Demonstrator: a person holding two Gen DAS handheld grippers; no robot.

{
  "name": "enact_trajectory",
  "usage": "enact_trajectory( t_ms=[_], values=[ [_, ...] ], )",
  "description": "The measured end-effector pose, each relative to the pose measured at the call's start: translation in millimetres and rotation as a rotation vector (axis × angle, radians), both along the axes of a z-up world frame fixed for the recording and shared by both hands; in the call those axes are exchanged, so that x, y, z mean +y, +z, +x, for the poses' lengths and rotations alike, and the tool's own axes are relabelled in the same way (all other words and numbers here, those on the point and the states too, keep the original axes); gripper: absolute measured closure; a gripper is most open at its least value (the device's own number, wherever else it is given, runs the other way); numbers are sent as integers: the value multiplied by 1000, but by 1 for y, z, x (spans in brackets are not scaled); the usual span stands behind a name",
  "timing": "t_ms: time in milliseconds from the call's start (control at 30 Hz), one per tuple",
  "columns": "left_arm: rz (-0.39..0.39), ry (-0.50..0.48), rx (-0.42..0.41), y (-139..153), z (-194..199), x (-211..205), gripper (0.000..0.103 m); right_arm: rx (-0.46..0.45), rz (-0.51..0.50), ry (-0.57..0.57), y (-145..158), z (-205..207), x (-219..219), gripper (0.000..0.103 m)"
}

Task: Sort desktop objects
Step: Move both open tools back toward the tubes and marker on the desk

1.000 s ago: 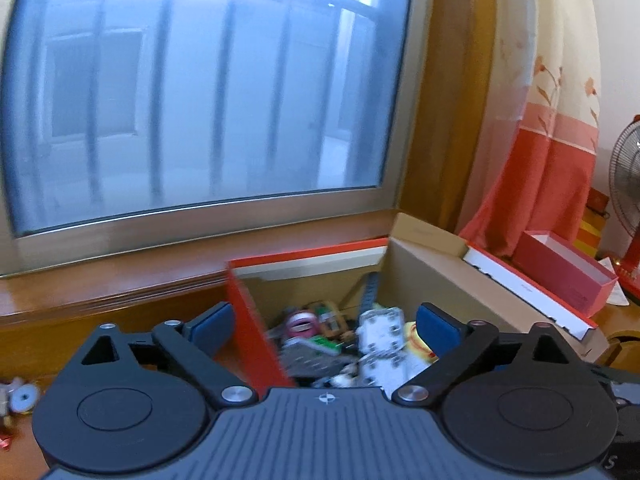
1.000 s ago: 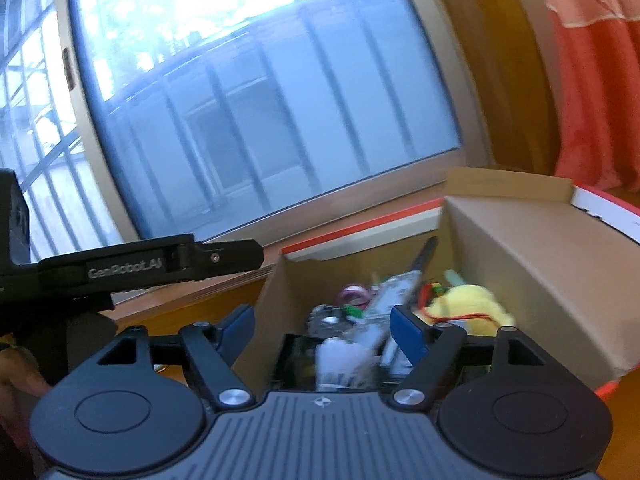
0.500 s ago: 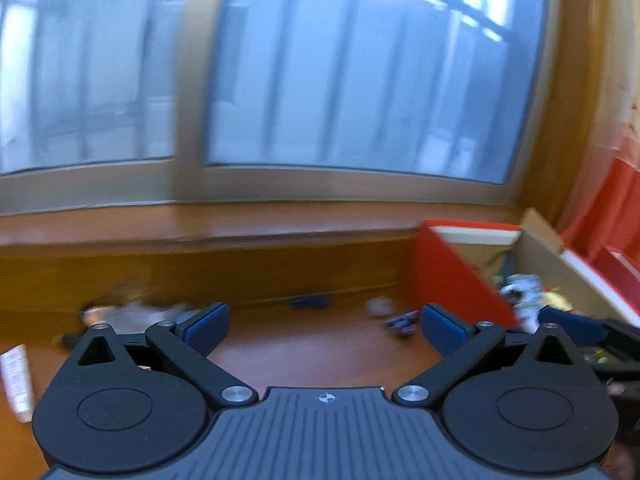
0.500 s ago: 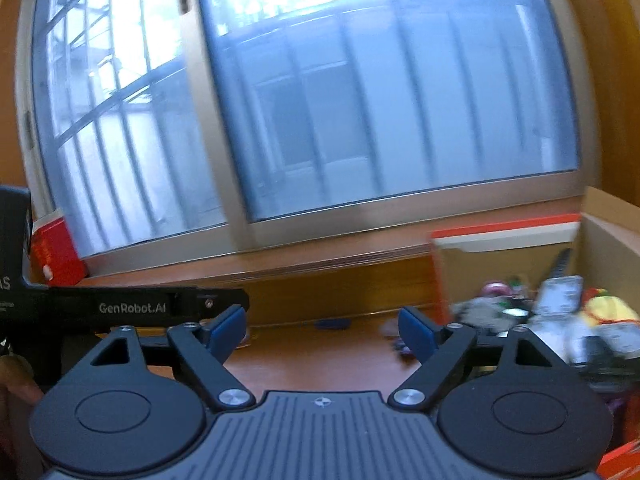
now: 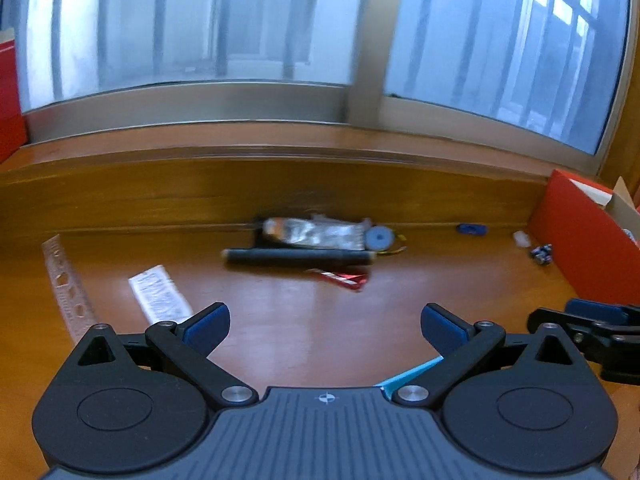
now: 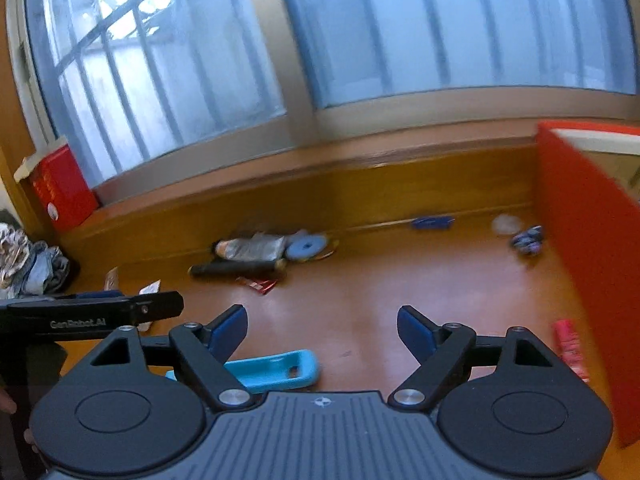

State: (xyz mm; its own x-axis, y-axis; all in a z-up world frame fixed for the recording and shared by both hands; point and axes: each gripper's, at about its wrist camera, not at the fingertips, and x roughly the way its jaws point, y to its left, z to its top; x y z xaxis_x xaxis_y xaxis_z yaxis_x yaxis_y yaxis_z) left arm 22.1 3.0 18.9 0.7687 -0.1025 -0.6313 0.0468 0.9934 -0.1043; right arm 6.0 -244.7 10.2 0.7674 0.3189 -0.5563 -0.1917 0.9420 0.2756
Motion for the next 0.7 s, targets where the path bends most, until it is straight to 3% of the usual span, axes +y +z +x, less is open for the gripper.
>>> enact_trajectory(
  t_ms=[200, 300, 700],
  values=[
    [-32, -1, -14, -6, 7, 21, 0, -37, -72, 152, 6, 38, 46, 28],
    [-34, -3, -9, -13, 13, 27, 0, -30, -109, 237, 8, 78, 68, 34],
    [3, 21, 16, -30, 51, 49, 0, -12, -246, 428, -33, 196, 139, 39]
  ],
)
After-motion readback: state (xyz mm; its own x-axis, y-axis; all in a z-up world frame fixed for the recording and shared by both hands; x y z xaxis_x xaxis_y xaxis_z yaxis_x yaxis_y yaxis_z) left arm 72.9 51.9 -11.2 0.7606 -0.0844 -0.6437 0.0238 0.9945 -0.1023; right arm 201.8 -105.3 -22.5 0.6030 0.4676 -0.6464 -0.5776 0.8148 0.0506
